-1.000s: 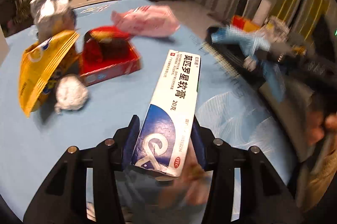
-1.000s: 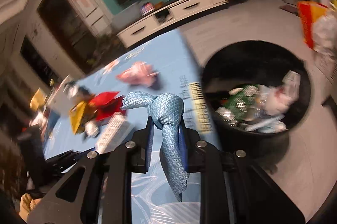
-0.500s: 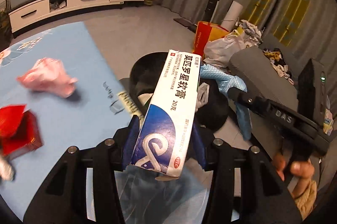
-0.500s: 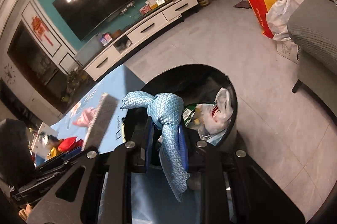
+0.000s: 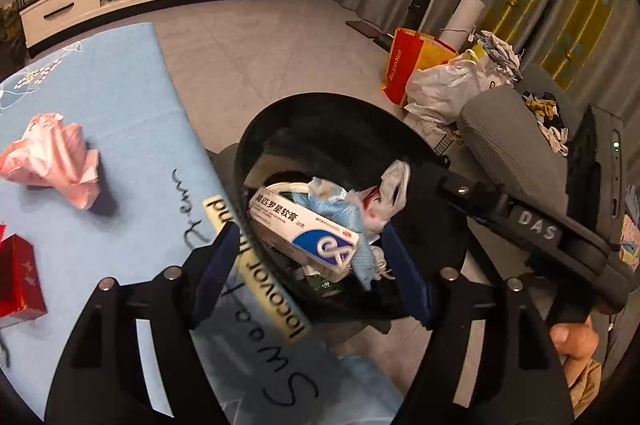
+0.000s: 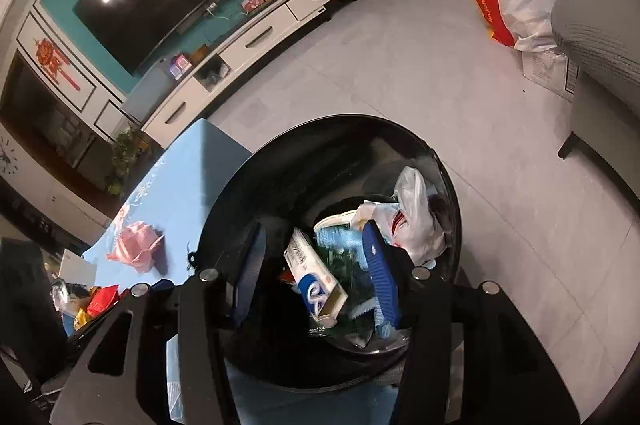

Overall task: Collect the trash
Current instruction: 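Carry the white-and-blue medicine box and blue cloth over the black bin, open both tools, then grasp the clear plastic bag with the left tool while the right tool grasps the pink plastic bag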

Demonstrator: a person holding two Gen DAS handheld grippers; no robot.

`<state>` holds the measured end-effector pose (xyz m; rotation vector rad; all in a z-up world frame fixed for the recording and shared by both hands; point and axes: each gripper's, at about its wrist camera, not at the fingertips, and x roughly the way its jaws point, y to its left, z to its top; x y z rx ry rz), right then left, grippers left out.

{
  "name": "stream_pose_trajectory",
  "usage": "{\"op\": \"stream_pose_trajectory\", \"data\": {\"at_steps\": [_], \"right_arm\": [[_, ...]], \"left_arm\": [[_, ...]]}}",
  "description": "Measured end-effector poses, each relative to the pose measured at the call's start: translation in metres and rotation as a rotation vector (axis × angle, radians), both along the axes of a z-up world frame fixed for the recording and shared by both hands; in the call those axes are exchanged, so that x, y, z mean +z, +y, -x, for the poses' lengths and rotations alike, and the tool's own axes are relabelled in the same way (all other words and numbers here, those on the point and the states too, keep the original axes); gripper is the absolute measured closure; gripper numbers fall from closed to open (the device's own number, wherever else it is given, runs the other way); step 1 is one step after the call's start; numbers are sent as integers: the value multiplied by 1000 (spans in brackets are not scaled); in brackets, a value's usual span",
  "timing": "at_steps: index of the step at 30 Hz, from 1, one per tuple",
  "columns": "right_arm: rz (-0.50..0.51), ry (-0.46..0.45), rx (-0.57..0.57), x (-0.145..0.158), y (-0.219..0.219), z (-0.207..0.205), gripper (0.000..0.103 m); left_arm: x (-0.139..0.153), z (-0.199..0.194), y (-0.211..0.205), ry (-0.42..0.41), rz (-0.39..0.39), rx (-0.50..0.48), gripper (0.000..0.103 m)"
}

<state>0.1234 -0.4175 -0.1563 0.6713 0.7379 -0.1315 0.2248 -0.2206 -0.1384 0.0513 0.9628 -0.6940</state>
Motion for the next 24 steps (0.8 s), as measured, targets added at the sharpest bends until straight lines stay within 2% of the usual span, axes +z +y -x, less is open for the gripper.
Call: {"op": "stream_pose_trajectory", "data": {"at_steps": [8, 13, 18, 24], "right_arm": [[20, -6, 51, 16, 19, 42, 50], [60, 14, 119, 28, 49, 62, 42], [72, 30, 218, 32, 93, 75, 38], [105, 41, 359, 40, 150, 71, 36]], "left_arm": [[12, 47, 52, -15, 7, 48, 19], [19, 81, 103, -19, -13, 113, 13], [26, 111, 180, -20, -9, 235, 9], [27, 132, 278, -18, -34, 436, 8]]}}
